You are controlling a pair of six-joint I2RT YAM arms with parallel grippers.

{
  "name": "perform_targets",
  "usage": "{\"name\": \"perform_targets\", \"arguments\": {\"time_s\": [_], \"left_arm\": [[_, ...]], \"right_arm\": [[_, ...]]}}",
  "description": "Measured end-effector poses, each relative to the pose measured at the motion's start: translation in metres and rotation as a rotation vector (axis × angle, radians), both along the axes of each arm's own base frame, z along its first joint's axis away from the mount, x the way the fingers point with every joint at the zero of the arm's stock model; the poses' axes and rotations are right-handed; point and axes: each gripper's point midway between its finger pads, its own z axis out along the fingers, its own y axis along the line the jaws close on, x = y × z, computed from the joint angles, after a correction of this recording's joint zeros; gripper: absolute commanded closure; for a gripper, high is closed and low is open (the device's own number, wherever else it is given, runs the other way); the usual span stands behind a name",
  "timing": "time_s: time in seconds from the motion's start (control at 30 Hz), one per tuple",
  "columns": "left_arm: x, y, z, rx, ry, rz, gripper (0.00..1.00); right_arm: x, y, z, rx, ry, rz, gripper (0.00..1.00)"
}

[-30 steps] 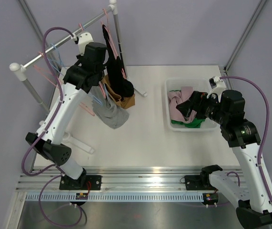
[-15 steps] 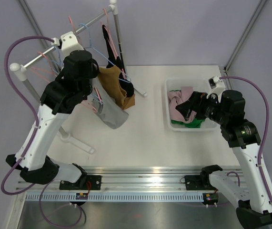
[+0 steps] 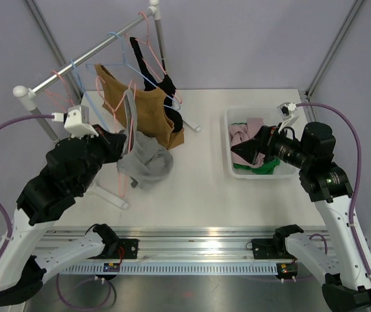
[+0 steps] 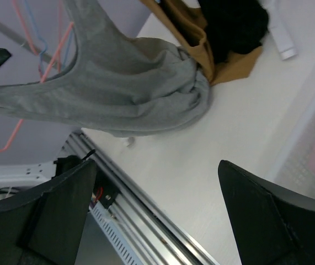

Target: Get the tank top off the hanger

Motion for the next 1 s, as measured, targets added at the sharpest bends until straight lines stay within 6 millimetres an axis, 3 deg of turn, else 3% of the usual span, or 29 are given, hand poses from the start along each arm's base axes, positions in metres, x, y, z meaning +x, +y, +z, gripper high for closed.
{"name": "perform_targets", "arguments": {"time_s": [0.2, 0.33, 0.37, 0.47, 0.6, 0.67, 0.77, 0.87, 0.93, 1.0], "left_arm": [[-0.049, -0.011, -0.016, -0.09, -0.022, -0.233, 1.0], [-0.068, -0.037, -0.024, -0.158, -0.003, -0.397, 1.0], [-0.071, -0.048, -0.03, -0.18, 0.01, -0.449, 1.0], [-0.081, -0.076, -0.061, -0.231, 0.095, -0.58, 1.0], [-0.094, -0.098, -0.103, -0.295, 0.227, -0.678, 1.0], [-0.1, -0.101, -0.11, -0.326, 0.256, -0.702, 1.0], [-0.109, -0.103, -0.1, -0.388, 0.239, -0.74, 1.0], [-0.115, -0.103, -0.086, -0.435, 0.197, -0.769, 1.0], [-0.116, -0.103, -0.079, -0.455, 0.182, -0.776, 1.0], [-0.116, -0.104, -0.078, -0.466, 0.181, -0.777, 1.0]], "right_arm": [[-0.001, 0.028, 0.008, 0.123, 0.004, 0.162, 0.0], [-0.002, 0.054, 0.003, 0.139, 0.016, 0.231, 0.03], [-0.005, 0.064, 0.001, 0.133, 0.011, 0.247, 0.07], [-0.018, 0.094, -0.008, 0.106, 0.004, 0.296, 0.11], [-0.015, 0.115, -0.024, 0.043, -0.016, 0.246, 0.17], [-0.008, 0.12, -0.032, 0.008, -0.024, 0.211, 0.22], [0.006, 0.124, -0.05, -0.054, -0.019, 0.157, 0.3], [0.017, 0.127, -0.067, -0.103, -0.005, 0.132, 0.43], [0.02, 0.13, -0.077, -0.13, 0.008, 0.133, 0.57], [0.022, 0.133, -0.087, -0.152, 0.021, 0.134, 0.88]]}}
